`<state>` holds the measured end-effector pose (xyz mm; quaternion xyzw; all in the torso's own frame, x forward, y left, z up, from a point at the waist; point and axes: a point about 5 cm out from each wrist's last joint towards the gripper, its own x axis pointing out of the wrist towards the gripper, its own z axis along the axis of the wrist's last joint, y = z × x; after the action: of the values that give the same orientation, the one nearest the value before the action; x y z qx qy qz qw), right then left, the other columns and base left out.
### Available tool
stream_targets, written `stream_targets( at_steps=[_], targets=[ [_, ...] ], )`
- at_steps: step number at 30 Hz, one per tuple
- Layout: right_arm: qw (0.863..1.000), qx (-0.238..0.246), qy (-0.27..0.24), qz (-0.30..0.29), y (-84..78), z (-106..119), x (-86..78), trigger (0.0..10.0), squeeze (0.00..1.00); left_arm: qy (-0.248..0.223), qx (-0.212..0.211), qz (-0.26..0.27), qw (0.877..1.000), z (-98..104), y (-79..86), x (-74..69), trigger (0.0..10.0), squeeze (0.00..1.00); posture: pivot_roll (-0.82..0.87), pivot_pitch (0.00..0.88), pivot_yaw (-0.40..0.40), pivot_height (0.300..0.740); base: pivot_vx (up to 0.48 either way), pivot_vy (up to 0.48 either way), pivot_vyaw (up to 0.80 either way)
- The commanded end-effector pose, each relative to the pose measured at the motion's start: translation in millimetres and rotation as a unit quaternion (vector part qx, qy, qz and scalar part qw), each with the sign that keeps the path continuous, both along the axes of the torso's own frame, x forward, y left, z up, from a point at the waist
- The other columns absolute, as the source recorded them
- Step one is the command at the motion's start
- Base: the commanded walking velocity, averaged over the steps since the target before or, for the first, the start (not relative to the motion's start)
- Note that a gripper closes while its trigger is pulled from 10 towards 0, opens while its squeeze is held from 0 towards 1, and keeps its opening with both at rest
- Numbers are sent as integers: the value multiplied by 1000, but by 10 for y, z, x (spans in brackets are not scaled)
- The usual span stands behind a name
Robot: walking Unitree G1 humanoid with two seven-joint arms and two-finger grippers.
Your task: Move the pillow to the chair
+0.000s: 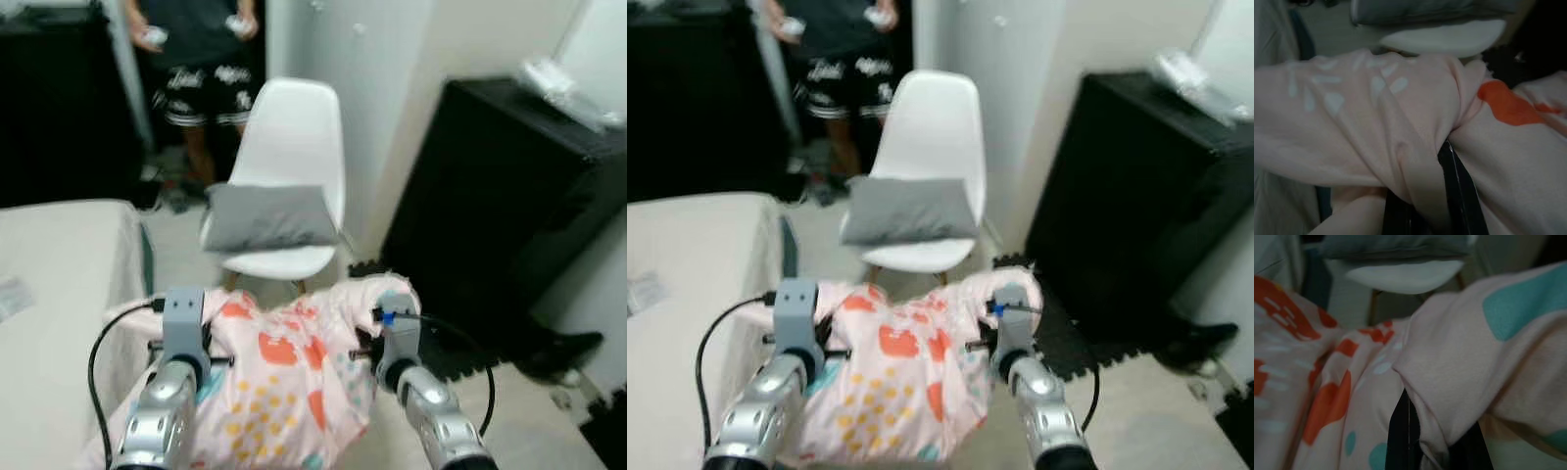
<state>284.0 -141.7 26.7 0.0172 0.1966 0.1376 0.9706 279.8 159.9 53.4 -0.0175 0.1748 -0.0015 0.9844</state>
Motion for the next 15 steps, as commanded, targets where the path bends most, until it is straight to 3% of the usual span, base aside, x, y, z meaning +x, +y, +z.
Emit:
stream_targets(
  at_steps=[1,3,4,7,9,12,13,15],
  targets=[
    [1000,8,-23,4,62,117,57,10000,0,-8,13,-21,1000,36,-57,-4,10000,0,41,49,-50,740,0,0,-800],
    [999,32,-24,9,121,149,88,10000,0,-16,10,-10,1000,85,8,42,10000,0,32,99,-38,740,0,0,-800],
    [999,23,-24,24,145,127,85,10000,0,-13,16,3,1000,72,53,55,10000,0,33,58,-31,740,0,0,-800],
    [999,-5,-13,44,117,40,30,10000,0,19,31,22,999,-30,111,19,10000,0,32,70,-24,740,0,0,-800],
    [999,-5,-13,42,94,35,14,10000,0,26,36,15,999,-57,102,3,10000,0,28,51,-14,740,0,0,-800],
    [1000,-12,-11,21,16,35,1,10000,0,40,80,-8,996,-117,106,20,10000,0,38,53,-28,740,0,0,-800],
    [1000,3,-13,24,37,59,-8,10000,0,27,66,-15,997,-61,99,49,10000,0,12,105,-16,740,0,0,-800],
    [1000,3,-13,24,37,59,-8,10000,0,27,66,-15,997,-61,99,49,10000,0,12,105,-16,740,0,0,-800]
  ],
)
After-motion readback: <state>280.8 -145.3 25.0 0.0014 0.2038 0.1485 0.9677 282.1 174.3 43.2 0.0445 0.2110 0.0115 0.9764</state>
